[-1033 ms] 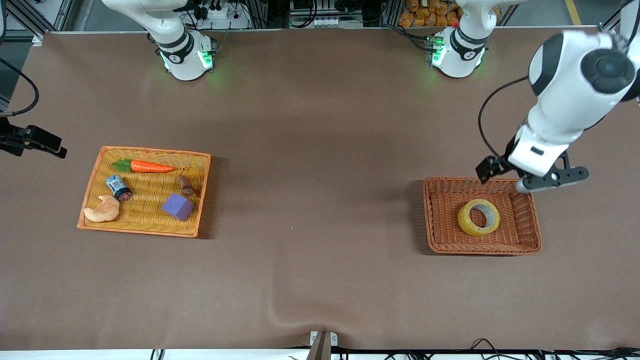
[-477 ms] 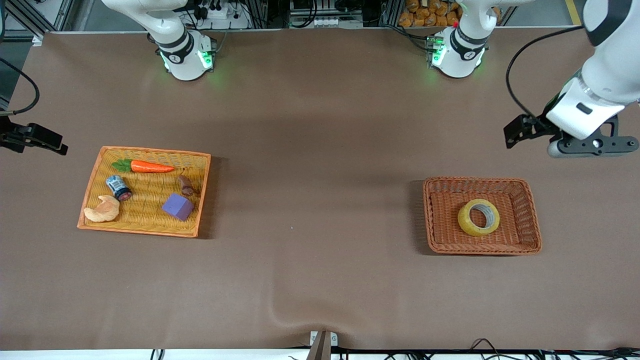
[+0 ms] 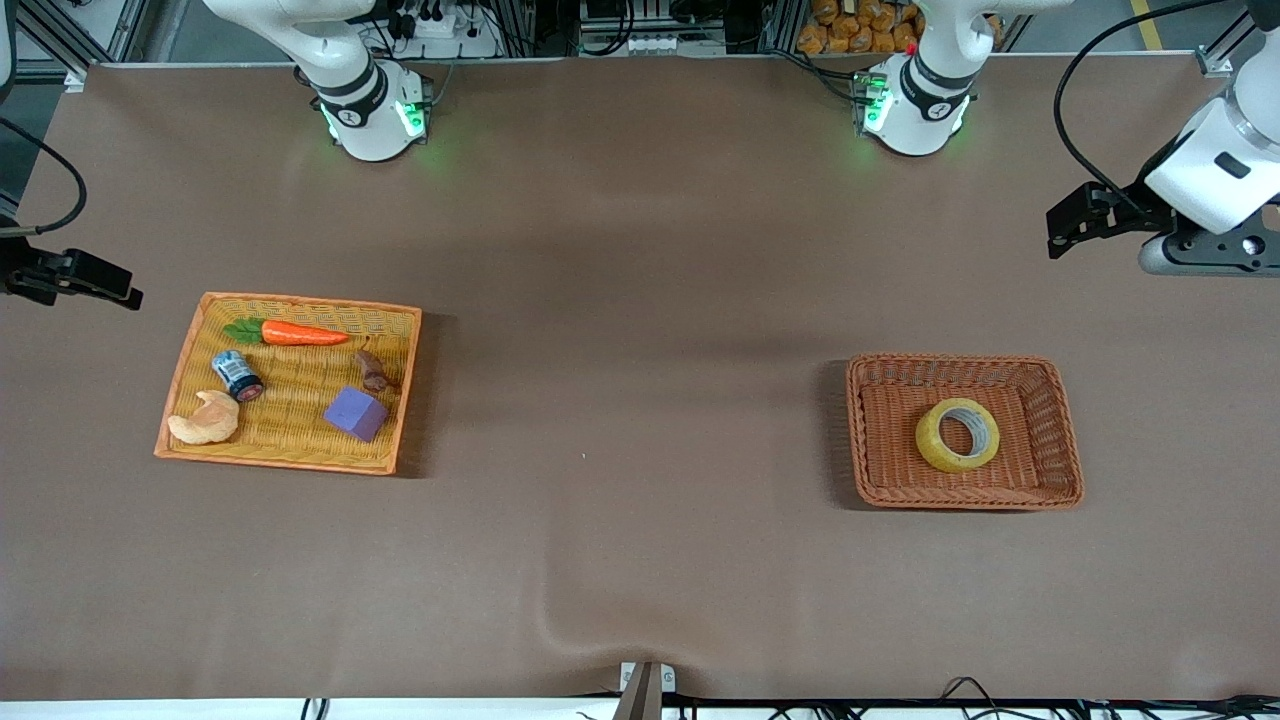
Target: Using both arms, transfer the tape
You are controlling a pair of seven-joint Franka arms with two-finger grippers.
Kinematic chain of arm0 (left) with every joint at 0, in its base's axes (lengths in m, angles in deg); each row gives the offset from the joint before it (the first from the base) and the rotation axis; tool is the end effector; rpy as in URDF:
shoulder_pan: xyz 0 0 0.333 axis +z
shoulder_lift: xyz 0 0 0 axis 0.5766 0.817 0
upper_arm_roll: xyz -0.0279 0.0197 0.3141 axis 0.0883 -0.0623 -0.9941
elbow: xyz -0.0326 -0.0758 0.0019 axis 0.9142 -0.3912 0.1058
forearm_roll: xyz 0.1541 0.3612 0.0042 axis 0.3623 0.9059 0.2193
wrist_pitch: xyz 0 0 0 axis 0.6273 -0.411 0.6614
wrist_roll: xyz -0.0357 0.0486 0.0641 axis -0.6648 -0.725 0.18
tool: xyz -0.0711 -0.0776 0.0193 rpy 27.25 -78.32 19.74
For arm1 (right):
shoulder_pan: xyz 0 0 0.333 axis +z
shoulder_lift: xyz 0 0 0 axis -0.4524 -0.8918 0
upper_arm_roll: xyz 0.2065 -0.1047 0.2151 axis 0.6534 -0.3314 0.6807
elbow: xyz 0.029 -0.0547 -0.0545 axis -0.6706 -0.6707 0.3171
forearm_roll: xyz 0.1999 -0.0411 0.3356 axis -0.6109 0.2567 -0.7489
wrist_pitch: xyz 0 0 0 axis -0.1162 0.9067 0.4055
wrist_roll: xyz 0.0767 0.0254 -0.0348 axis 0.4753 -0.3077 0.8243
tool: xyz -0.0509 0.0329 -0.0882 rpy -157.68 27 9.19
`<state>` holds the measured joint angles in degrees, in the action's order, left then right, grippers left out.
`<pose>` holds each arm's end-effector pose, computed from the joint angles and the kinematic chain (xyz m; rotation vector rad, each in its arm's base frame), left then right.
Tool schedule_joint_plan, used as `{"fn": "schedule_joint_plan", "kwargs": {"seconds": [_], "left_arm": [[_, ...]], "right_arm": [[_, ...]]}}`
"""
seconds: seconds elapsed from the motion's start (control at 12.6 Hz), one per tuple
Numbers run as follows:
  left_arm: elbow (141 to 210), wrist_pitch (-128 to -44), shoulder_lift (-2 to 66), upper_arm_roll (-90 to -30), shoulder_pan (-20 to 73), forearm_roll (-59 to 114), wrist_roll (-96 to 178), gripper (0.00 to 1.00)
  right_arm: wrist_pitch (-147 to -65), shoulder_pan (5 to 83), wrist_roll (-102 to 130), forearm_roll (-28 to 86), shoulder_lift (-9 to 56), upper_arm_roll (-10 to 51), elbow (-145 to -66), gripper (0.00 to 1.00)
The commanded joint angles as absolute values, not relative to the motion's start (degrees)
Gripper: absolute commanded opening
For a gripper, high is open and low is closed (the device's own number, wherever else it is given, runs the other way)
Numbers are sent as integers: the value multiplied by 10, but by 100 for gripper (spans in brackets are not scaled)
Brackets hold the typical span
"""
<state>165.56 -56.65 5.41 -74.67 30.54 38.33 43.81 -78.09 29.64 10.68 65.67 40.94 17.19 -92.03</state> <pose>0.5411 -0.0727 0.6317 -3.1038 0.1114 0.0286 0.5793 -0.0519 0.5951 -3.1367 0.1112 0.1201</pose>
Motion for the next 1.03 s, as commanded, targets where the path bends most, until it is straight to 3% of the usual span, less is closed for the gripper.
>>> {"fn": "schedule_joint_plan", "kwargs": {"seconds": [0.0, 0.95], "left_arm": [[1641, -553, 55, -754, 303, 363, 427, 100], [1642, -523, 53, -755, 329, 337, 432, 100]], "right_arm": [[-772, 290, 104, 657, 405, 177, -912, 100], [-775, 289, 102, 654, 405, 177, -909, 100]]}}
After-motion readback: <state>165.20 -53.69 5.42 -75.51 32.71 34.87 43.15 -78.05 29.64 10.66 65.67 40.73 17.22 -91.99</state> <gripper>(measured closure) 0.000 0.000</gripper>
